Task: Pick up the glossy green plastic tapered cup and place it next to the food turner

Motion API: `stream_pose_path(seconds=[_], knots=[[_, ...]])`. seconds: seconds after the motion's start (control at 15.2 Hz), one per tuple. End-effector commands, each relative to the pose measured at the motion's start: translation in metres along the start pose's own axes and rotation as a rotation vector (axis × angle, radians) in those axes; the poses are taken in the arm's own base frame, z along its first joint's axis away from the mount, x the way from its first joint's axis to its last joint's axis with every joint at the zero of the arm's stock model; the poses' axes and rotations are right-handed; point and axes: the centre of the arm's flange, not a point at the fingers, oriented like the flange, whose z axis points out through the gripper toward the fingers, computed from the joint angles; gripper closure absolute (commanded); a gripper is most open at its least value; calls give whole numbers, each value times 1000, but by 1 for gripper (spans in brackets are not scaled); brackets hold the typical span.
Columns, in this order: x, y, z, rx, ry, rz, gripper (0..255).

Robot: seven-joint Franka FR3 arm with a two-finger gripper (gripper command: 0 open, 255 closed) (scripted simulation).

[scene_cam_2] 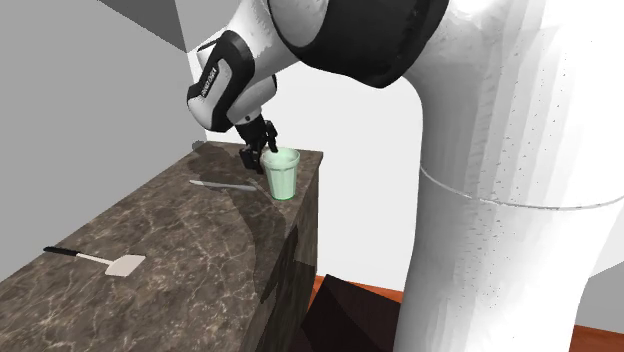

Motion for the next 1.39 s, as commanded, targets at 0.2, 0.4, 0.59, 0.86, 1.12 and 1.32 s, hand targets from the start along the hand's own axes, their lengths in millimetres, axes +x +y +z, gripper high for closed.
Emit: stream_pose_path(seconds=[0.2, 0.4, 0.59, 0.86, 1.12, 1.32], knots=[[2, 4, 27, -3, -1, 1, 0], [2, 4, 40, -3, -1, 1, 0], [2, 4, 40, -3, -1, 1, 0], [2, 4, 40, -3, -1, 1, 0], [2, 4, 40, -3, -1, 1, 255], [2, 4, 40, -3, -1, 1, 255]])
